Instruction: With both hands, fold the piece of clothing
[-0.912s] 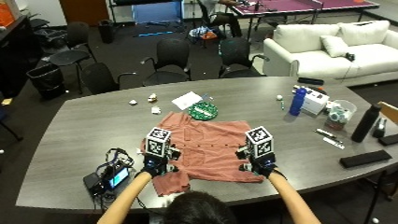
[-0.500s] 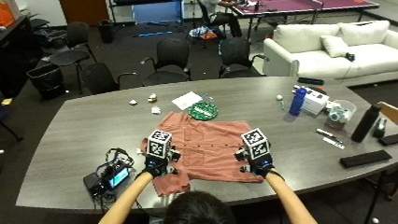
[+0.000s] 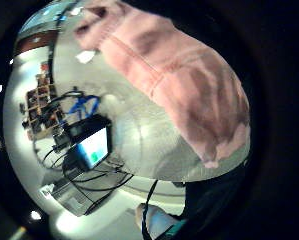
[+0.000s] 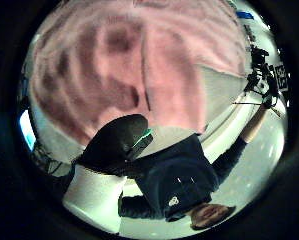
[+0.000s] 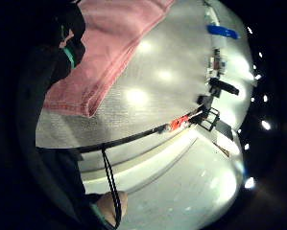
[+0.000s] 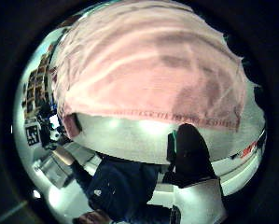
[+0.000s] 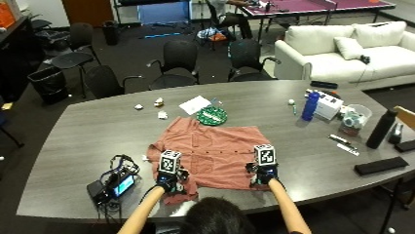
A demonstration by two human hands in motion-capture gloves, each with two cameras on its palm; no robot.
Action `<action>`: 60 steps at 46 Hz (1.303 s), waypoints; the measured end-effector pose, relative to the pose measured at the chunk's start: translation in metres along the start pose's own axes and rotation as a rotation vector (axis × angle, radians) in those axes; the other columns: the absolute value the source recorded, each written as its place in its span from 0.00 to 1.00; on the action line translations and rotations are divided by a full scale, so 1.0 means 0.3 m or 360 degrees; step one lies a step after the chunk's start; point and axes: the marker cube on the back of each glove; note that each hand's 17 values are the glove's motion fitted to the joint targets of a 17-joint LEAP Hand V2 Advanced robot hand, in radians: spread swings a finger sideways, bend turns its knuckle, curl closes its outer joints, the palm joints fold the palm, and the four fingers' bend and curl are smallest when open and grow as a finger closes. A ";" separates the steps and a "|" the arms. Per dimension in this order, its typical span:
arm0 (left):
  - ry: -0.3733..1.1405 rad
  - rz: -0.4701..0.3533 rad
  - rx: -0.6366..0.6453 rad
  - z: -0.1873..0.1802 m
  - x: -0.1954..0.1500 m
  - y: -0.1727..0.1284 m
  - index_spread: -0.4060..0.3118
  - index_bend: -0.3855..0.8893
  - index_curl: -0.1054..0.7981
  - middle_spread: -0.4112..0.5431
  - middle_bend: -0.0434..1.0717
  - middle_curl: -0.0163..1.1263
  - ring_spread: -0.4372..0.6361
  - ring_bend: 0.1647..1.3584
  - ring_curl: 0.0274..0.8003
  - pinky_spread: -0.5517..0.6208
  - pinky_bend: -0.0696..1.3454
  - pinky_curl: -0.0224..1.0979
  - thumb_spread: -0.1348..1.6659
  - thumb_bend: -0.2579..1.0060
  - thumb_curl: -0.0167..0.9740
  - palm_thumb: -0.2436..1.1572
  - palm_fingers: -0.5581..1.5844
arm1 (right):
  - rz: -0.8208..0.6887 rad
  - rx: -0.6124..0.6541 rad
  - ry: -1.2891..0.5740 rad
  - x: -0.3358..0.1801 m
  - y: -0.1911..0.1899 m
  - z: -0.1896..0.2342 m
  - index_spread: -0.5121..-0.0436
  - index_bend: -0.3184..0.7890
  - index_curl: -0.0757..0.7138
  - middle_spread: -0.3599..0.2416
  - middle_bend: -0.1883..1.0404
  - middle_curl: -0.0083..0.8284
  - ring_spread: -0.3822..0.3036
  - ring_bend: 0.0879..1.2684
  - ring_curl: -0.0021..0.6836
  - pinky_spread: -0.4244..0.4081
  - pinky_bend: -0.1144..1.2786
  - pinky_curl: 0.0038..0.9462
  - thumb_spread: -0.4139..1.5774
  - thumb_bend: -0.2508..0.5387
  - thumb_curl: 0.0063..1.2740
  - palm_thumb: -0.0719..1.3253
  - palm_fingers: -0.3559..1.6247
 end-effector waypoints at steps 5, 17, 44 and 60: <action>0.0063 0.0050 -0.0133 0.102 -0.031 -0.098 0.55 0.39 0.26 0.81 0.18 0.16 0.82 0.51 0.30 0.79 0.55 0.32 0.57 0.18 0.31 0.35 0.24 | -0.0037 -0.0094 -0.0068 -0.001 -0.038 0.069 0.52 0.39 0.21 0.49 0.36 0.44 0.34 0.50 0.56 0.47 0.59 0.38 0.73 0.40 0.28 0.59 0.45; 0.0039 -0.0023 0.0264 0.089 -0.017 -0.094 0.38 0.59 0.44 0.45 0.38 0.27 0.66 0.32 0.23 0.67 0.37 0.27 0.64 0.23 0.35 0.49 0.49 | -0.0096 0.0229 -0.0181 -0.029 -0.058 0.080 0.54 0.47 0.36 0.40 0.36 0.47 0.29 0.41 0.52 0.41 0.48 0.34 0.71 0.40 0.35 0.69 0.59; 0.0056 0.0276 0.0842 -0.263 -0.050 0.143 0.20 0.43 0.55 0.14 0.44 0.42 0.13 0.26 0.41 0.21 0.32 0.36 0.79 0.28 0.37 0.68 0.81 | -0.0226 0.0802 -0.0059 0.103 0.274 -0.300 0.57 0.45 0.58 0.26 0.39 0.60 0.20 0.42 0.66 0.12 0.51 0.41 0.52 0.29 0.49 0.79 0.81; 0.0169 -0.0465 0.0438 -0.289 -0.190 -0.266 0.25 0.37 0.53 0.13 0.40 0.44 0.13 0.23 0.46 0.23 0.30 0.38 0.74 0.19 0.36 0.64 0.72 | 0.0170 0.0516 0.0002 -0.037 -0.214 -0.357 0.59 0.44 0.64 0.25 0.40 0.64 0.20 0.40 0.69 0.13 0.49 0.43 0.48 0.29 0.55 0.80 0.77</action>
